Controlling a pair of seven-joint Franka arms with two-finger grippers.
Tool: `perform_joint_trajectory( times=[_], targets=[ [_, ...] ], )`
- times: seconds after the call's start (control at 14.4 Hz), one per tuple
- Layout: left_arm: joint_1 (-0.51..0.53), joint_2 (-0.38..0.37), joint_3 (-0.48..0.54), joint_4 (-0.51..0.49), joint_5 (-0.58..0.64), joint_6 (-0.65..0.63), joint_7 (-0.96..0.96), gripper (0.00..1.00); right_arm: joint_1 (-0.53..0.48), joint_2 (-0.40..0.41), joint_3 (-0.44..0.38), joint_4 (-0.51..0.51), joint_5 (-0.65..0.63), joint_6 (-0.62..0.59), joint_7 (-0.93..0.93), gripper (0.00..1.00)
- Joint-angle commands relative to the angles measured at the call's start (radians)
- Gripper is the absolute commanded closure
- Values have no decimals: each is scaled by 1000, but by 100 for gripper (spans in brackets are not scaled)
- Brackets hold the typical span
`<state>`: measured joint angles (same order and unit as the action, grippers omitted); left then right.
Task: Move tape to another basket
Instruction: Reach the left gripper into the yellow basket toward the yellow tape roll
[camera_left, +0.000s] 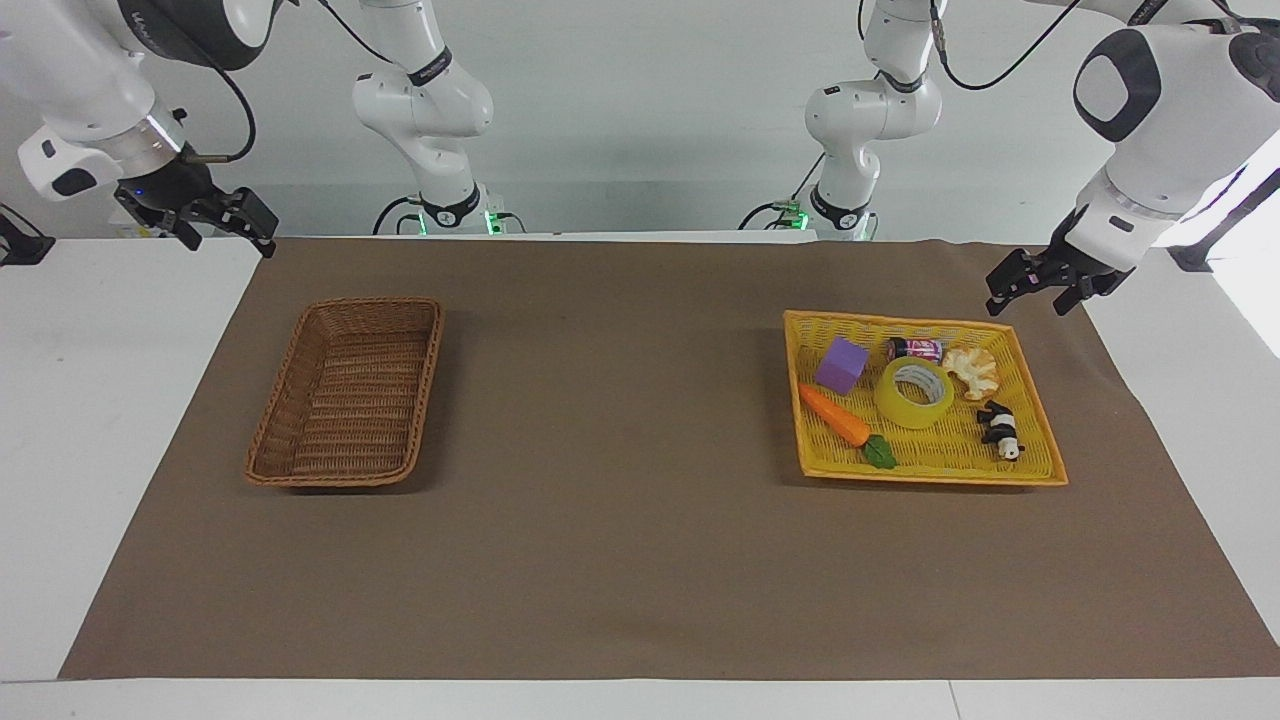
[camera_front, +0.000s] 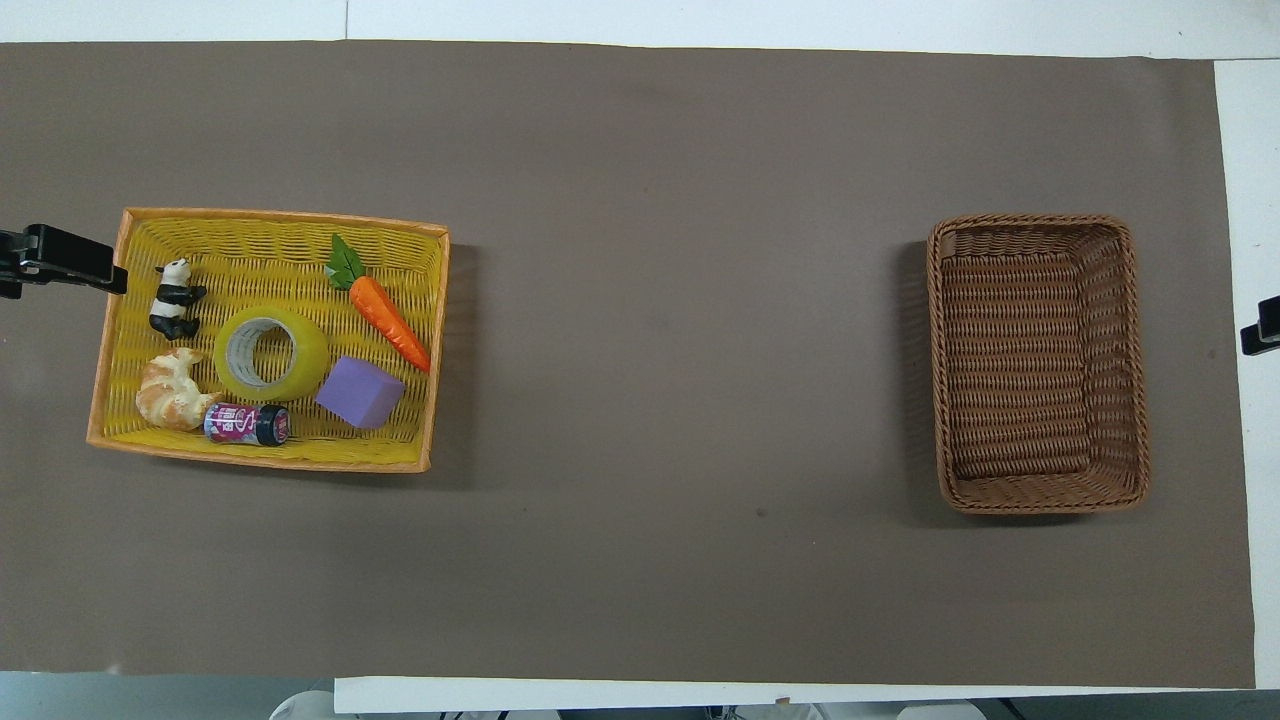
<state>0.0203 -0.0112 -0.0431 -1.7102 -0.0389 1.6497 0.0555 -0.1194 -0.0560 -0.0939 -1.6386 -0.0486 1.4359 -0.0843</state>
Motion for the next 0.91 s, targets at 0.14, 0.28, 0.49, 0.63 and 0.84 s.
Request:
perform_joint_trajectory(
  times=[0.14, 0.28, 0.49, 0.63, 0.84],
  targets=[
    [3, -27, 2, -25, 7, 10, 3, 0, -2, -19, 2, -23, -2, 15, -5, 0],
    [3, -32, 2, -28, 7, -10, 0, 0, -2, -19, 2, -23, -2, 14, -6, 0],
    [23, -68, 2, -104, 7, 34, -8, 0, -2, -19, 2, -23, -2, 14, -6, 0],
    [15, -136, 0, -292, 7, 208, -8, 1, -2, -19, 2, -23, -2, 14, -5, 0],
    [13, -138, 0, -428, 7, 349, -8, 1, -2, -19, 2, -23, -2, 14, -6, 0]
  ],
)
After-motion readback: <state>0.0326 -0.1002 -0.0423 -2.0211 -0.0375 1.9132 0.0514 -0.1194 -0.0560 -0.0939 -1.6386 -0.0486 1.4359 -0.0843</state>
